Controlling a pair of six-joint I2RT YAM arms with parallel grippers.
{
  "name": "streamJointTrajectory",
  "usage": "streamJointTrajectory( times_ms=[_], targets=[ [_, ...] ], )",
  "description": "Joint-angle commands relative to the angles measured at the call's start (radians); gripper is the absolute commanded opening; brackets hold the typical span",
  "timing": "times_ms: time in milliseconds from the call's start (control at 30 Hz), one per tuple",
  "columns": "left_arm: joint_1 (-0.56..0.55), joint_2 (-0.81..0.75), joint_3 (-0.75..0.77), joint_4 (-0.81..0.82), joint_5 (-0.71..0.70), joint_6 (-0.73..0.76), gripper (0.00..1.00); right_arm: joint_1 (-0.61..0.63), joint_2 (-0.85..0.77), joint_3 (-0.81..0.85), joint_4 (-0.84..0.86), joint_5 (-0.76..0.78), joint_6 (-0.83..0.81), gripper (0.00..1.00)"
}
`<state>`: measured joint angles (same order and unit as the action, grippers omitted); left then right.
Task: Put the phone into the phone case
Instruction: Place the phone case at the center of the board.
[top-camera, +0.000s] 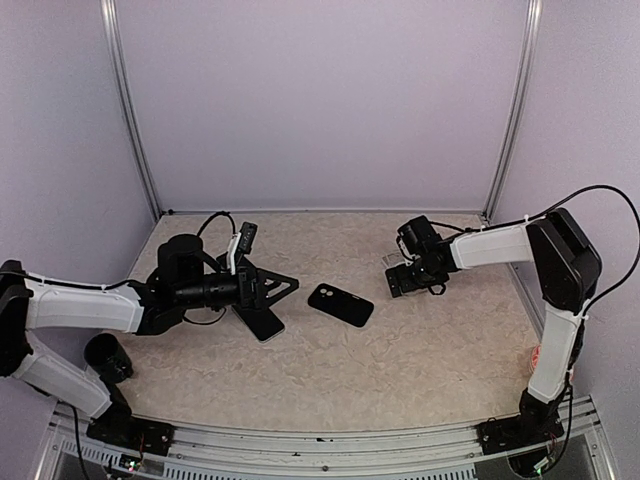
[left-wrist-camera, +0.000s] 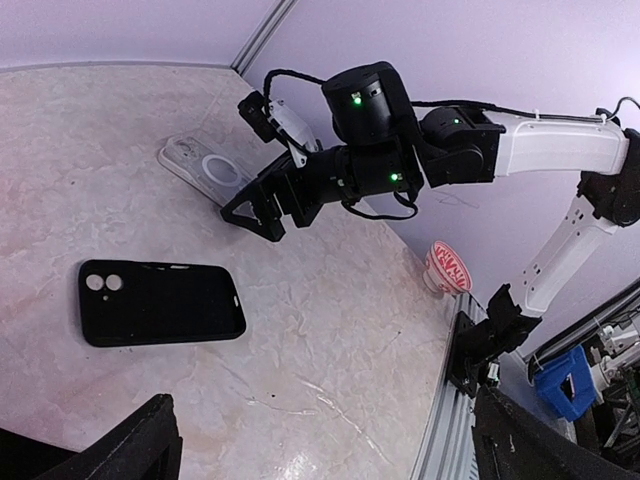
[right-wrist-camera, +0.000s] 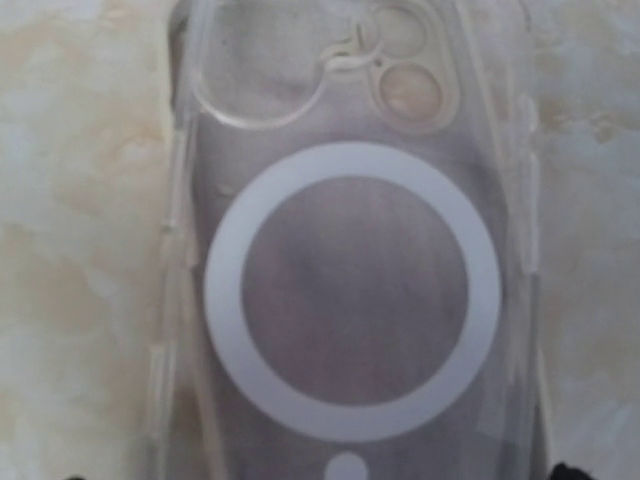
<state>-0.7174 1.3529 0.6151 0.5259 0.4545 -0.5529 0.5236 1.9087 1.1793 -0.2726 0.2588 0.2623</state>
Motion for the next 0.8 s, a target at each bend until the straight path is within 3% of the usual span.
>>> streamJointTrajectory(
  times_ms=[0,300,767],
  targets=[
    [-0.012,0.003,0.017,0.015,-0.008,0.0,0.99,-0.013,0.026,0.001,0.038,-0.025,-0.012,0.99],
    [-0.022,0.034,0.021,0.032,-0.008,-0.007,0.99,-0.013,0.011,-0.019,0.071,-0.028,-0.009,0.87],
    [-0.027,0.045,0.009,0.054,-0.01,-0.008,0.99,-0.013,-0.006,-0.042,0.094,-0.012,0.017,0.78]
  ],
)
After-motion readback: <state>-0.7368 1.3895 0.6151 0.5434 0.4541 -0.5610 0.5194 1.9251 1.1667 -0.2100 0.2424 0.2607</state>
